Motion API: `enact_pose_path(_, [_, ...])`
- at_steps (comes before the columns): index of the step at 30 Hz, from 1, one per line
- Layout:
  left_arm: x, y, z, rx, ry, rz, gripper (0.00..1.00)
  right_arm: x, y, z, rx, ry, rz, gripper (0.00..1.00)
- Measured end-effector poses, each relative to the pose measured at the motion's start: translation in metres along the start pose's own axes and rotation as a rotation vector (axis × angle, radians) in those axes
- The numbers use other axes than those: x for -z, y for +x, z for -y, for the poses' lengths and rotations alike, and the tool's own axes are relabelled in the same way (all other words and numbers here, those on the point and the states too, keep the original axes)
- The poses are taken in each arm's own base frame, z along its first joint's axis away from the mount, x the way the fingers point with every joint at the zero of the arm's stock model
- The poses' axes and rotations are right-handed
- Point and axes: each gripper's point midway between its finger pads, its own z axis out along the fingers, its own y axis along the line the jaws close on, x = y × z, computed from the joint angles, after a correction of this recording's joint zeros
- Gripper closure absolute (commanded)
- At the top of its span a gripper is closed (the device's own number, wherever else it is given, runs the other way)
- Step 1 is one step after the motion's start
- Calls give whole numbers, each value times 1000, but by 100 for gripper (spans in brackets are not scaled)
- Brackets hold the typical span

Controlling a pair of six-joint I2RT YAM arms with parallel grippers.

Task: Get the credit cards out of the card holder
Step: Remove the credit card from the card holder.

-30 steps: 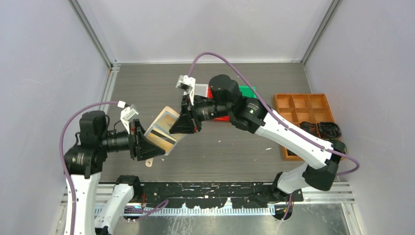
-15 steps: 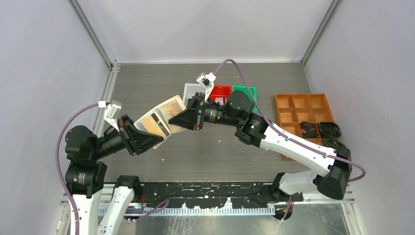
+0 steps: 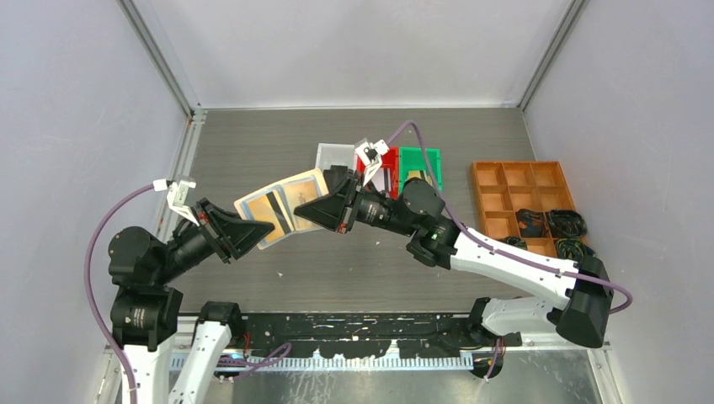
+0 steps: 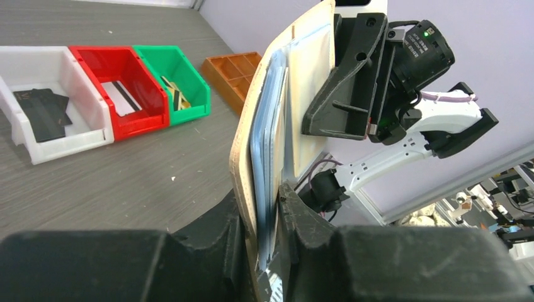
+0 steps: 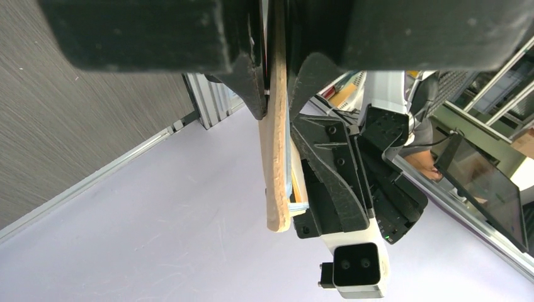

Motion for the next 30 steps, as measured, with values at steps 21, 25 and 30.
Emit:
enact_pose_path(21, [-4,14,-37,-98,-127,-247,100,51,-46,7,42,199,133,32])
enact_pose_path(25, [-5,12,-45,-105,-157,-352,100,49,-60,-15,52,154,121,37])
enact_pose_path(30, [-3,25,-52,-64,-147,-467,100,15,-31,-9,-30,90,-46,44])
